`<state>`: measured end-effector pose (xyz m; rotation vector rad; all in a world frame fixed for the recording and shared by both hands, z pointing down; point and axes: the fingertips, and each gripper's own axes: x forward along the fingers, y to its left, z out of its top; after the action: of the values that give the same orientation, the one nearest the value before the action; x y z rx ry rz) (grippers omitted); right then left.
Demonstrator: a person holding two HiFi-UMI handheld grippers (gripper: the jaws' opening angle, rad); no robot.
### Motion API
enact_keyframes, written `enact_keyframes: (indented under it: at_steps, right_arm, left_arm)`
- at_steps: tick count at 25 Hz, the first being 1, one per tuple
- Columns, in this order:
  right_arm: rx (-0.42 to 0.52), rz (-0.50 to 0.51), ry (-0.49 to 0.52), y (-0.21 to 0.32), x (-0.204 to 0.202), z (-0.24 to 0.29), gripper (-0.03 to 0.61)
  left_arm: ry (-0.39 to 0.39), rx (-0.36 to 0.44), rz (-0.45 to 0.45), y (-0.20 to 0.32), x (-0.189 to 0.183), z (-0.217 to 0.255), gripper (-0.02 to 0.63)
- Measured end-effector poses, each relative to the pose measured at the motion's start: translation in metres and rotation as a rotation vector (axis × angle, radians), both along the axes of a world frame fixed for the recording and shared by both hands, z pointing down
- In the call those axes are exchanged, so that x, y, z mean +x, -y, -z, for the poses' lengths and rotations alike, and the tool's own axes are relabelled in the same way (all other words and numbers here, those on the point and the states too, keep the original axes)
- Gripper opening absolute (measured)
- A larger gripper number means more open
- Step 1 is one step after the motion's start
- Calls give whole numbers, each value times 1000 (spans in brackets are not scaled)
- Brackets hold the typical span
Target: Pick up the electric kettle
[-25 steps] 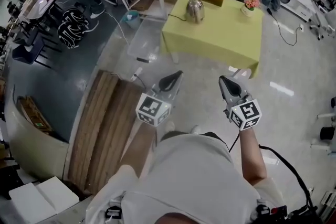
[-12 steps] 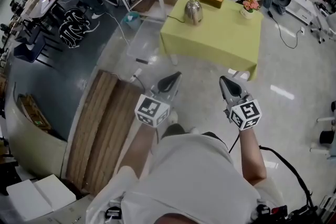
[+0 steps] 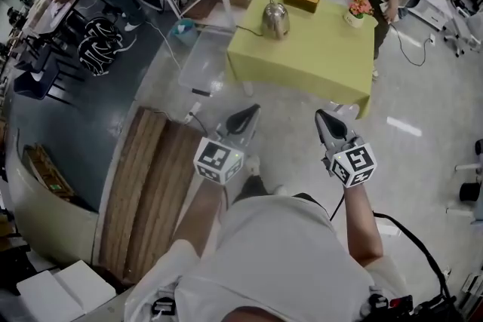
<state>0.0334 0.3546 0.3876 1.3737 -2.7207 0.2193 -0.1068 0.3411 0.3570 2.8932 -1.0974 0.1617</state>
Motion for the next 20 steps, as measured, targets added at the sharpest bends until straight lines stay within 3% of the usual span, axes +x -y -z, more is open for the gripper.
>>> enact_keyframes:
  at_steps: [20]
  right_arm:
    - [-22,-57,-14,137,-61,-6,5]
  left_arm:
    - [5,-22,-98,157,-46,-9,5]
